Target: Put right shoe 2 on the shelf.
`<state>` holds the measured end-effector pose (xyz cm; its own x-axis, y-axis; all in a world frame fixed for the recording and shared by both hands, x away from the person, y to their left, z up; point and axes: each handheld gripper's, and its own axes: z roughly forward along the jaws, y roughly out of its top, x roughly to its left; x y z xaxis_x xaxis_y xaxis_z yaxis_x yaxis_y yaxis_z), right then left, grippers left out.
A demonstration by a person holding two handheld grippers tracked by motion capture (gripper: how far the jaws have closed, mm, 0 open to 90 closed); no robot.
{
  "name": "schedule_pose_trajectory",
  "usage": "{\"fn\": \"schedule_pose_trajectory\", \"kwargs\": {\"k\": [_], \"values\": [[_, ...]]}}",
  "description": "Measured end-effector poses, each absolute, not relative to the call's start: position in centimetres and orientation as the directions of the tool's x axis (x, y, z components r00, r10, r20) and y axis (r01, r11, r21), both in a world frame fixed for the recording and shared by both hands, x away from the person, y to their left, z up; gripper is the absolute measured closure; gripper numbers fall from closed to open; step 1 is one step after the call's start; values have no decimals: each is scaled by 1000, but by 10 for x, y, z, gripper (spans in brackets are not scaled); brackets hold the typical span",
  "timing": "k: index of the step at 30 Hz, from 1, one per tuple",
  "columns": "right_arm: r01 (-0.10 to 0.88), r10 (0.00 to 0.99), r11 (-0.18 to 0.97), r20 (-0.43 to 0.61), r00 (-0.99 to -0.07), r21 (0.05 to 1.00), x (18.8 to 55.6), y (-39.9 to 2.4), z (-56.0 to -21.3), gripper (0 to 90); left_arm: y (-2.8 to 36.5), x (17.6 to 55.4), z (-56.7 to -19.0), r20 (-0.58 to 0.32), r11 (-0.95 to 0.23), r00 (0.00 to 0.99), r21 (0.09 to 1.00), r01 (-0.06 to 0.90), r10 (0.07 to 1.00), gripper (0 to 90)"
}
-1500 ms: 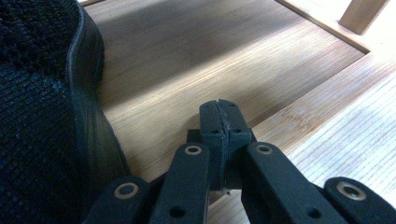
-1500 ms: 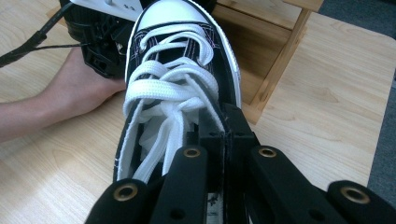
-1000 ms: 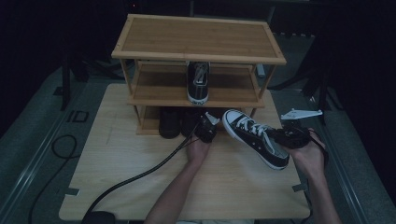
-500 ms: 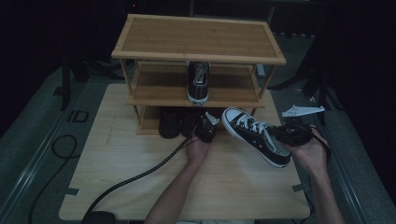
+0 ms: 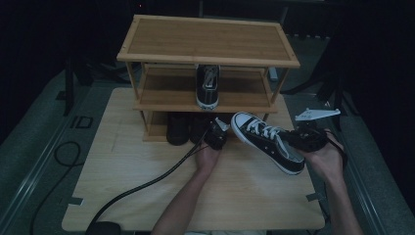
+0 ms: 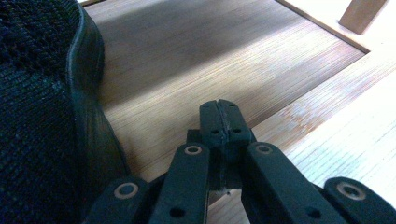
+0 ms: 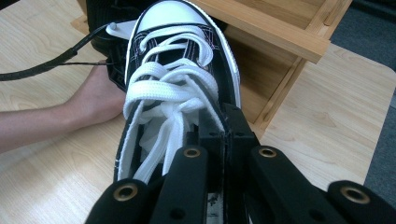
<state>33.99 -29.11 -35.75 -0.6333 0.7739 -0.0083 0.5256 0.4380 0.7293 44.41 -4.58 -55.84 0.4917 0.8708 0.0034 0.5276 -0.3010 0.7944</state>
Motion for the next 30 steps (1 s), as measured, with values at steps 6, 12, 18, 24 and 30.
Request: {"fn": "schedule_pose_trajectory", "kwargs": {"k": [6,12,18,24,30], "values": [[518,767,437,-4,-642,735,337,-290,-353,886,-44,444,-558,15,-323,504,784,530,864,900],[505,760,439,-7,-650,743,335,-287,-346,886,-45,444,-558,16,-316,495,787,530,869,900],[491,750,444,-10,-661,750,335,-283,-339,886,-45,444,-558,15,-314,492,787,531,870,900],[481,745,445,-14,-667,756,335,-279,-333,886,-45,444,-558,11,-313,495,787,531,869,900],[470,746,440,-20,-665,765,340,-275,-326,886,-45,444,-558,16,-313,492,788,530,871,900]]}}
